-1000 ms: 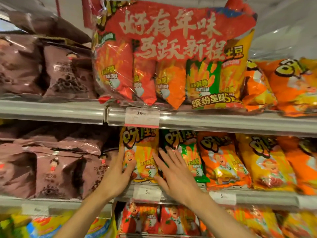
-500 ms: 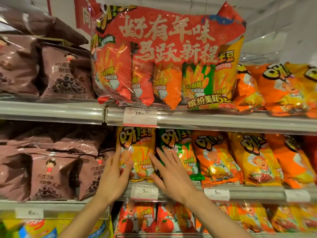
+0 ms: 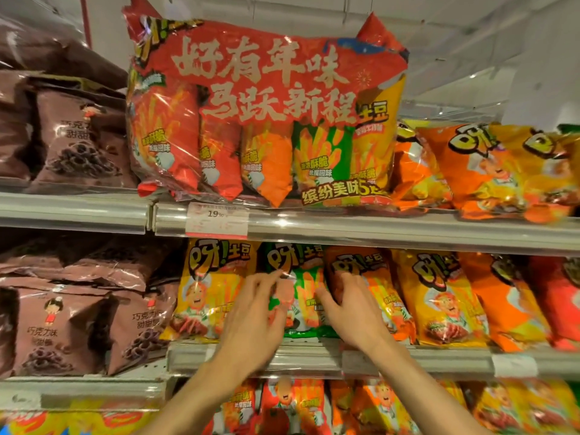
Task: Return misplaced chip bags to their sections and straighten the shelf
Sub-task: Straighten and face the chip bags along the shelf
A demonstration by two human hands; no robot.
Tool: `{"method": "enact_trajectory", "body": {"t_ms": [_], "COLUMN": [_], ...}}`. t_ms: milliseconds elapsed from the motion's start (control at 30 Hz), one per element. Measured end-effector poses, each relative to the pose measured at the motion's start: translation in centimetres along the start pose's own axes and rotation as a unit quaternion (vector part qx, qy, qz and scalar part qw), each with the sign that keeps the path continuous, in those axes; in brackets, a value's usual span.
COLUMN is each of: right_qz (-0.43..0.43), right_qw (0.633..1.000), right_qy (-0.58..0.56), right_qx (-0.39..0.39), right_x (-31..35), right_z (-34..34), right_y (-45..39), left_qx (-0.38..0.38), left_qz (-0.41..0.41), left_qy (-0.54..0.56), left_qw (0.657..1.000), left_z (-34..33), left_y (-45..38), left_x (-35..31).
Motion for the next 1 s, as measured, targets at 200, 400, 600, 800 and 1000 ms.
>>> {"method": "enact_trajectory", "body": {"t_ms": [200,400,600,800,1000], "right_qz": [0.012,-0.007,-0.026,-0.039,-0.043], "right_qw": [0.999,0.998,0.997,0.989,0.981], "right_qy": [0.035,0.036,-0.075,-0.14,-0.175], "right_qx": [0.022,0.051,0.012,-0.031,-0.069], "right_x": [-0.2,0.6,0.6,0.6,-0.2], "right_z": [-1.3,-1.4,-1.5,-0.4,0.8], "right_y": [-0.4,-0.2,-0.3,-0.3,-0.1], "left_qx": [0.077,0.085,0.064,0.06,0.044], "left_qz": [0.085,0.098,0.114,0.135,0.131], "left_qy": [-0.032,-0.036,0.029,0.088,0.139], "left_qw": [0.993,0.991,0.991,0.985,0.981], "left_z": [-3.6,-3.9,-2.9,-2.4,-2.5], "left_y": [-1.0,-1.3,-1.7,-2.1,-2.3], "left_x": [0.3,0.9,0.6,0.3,0.0]}}
Point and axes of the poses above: each hand's wrist, its own y-axis away from the middle knuckle, its own z-axis out of the back of the hand, x = y × z, the point moved 3 cm from there along -y, towards the middle knuckle, and after that the axes turned 8 degrees about -x, right-handed, at the moved point
